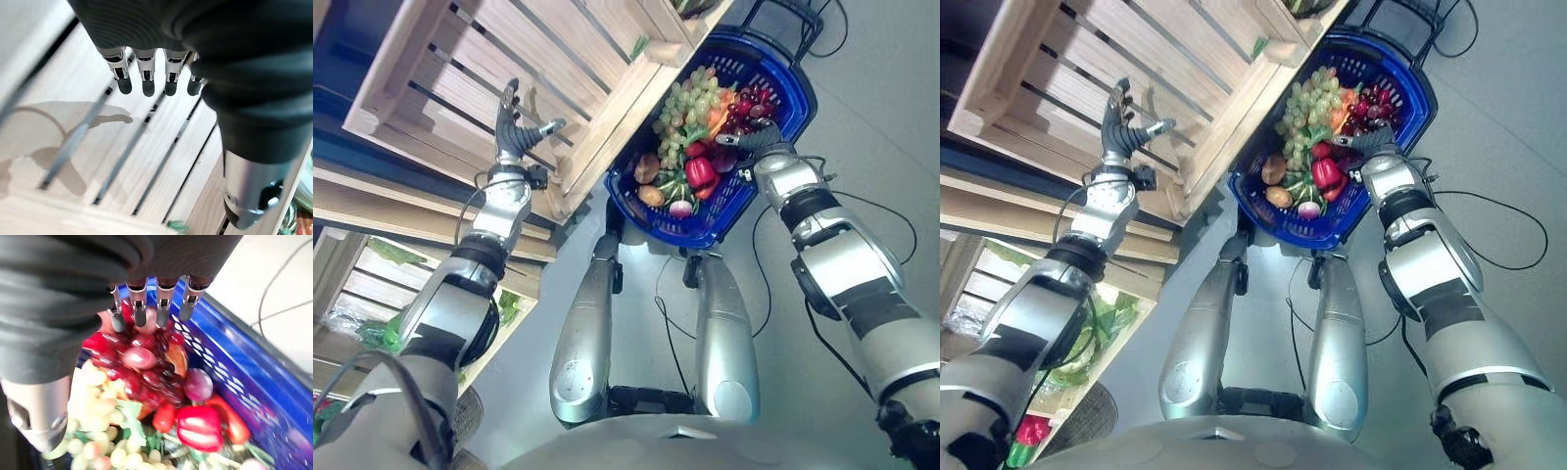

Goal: Pick up fruits and vegetables into the basket

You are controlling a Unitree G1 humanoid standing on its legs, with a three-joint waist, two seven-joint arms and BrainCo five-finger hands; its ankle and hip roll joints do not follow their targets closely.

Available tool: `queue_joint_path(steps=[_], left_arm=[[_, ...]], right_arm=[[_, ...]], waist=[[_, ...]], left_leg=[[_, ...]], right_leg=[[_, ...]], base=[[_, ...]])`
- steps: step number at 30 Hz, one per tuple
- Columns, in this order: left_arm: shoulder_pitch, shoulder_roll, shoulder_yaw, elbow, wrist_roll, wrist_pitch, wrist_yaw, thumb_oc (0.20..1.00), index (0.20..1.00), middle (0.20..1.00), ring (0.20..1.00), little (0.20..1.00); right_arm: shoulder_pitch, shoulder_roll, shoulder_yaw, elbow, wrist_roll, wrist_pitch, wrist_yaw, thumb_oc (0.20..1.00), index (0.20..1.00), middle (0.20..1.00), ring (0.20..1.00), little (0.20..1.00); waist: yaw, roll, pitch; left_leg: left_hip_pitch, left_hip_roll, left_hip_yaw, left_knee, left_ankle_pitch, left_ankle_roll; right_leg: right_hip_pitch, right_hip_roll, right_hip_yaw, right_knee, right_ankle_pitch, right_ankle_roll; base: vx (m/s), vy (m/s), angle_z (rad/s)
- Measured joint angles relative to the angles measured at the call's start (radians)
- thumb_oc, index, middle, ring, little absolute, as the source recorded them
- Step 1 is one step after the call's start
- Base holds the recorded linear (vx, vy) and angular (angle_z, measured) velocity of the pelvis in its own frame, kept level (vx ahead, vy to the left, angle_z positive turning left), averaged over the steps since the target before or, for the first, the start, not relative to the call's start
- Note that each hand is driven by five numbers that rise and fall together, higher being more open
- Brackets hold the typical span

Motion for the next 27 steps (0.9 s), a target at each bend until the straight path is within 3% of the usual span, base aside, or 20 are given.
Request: queue_joint_path(steps=[5, 7, 12, 15, 23, 27], left_arm=[[0.175, -0.005, 0.009, 0.000, 0.046, 0.005, -0.034, 1.000, 1.000, 1.000, 1.000, 1.000], [0.257, -0.011, 0.010, 0.000, 0.071, 0.006, -0.043, 1.000, 1.000, 1.000, 1.000, 1.000], [0.382, -0.069, 0.017, 0.002, 0.105, 0.021, -0.069, 1.000, 1.000, 1.000, 1.000, 1.000], [0.450, -0.099, 0.031, 0.003, 0.143, 0.022, -0.105, 1.000, 1.000, 1.000, 1.000, 1.000], [0.663, -0.108, 0.075, 0.057, 0.273, 0.037, -0.236, 1.000, 1.000, 1.000, 1.000, 1.000], [0.724, -0.112, 0.088, 0.158, 0.306, 0.041, -0.317, 1.000, 1.000, 1.000, 1.000, 1.000]], right_arm=[[0.179, -0.002, -0.018, -0.118, -0.060, -0.014, -0.019, 1.000, 1.000, 1.000, 1.000, 1.000], [0.264, -0.003, -0.044, -0.146, -0.078, -0.017, -0.030, 1.000, 1.000, 1.000, 1.000, 1.000], [0.421, -0.006, -0.070, -0.149, -0.108, -0.022, -0.023, 1.000, 1.000, 1.000, 1.000, 1.000], [0.526, -0.002, -0.092, -0.162, -0.137, -0.041, -0.003, 1.000, 1.000, 1.000, 1.000, 1.000], [0.849, 0.018, -0.193, -0.151, -0.165, -0.127, -0.004, 1.000, 1.000, 1.000, 1.000, 1.000], [0.928, 0.047, -0.248, -0.063, -0.166, -0.176, 0.040, 1.000, 1.000, 1.000, 1.000, 1.000]], waist=[[0.002, 0.001, -0.002], [0.004, 0.006, -0.032], [0.014, 0.044, -0.158], [0.016, 0.046, -0.233], [0.013, 0.027, -0.404], [-0.010, 0.013, -0.441]], left_leg=[[0.198, 0.020, -0.002, -0.090, 0.006, 0.006], [0.259, 0.022, 0.000, -0.125, -0.004, 0.005], [0.335, 0.029, -0.012, -0.183, -0.003, 0.018], [0.394, 0.034, -0.018, -0.213, -0.006, 0.018], [0.516, 0.045, -0.024, -0.252, -0.043, 0.013], [0.550, 0.048, -0.020, -0.252, -0.055, 0.009]], right_leg=[[0.205, 0.016, -0.017, -0.101, 0.003, 0.010], [0.268, 0.019, -0.018, -0.137, 0.000, 0.015], [0.373, 0.029, -0.044, -0.229, 0.010, 0.025], [0.455, 0.039, -0.064, -0.289, 0.012, 0.029], [0.638, 0.063, -0.093, -0.434, 0.018, 0.038], [0.687, 0.069, -0.094, -0.466, 0.022, 0.036]], base=[[0.16, -0.026, 0.00], [0.17, -0.027, 0.01], [0.19, -0.038, 0.09], [0.22, -0.037, 0.18], [0.13, -0.022, 0.10], [0.02, -0.004, 0.01]])
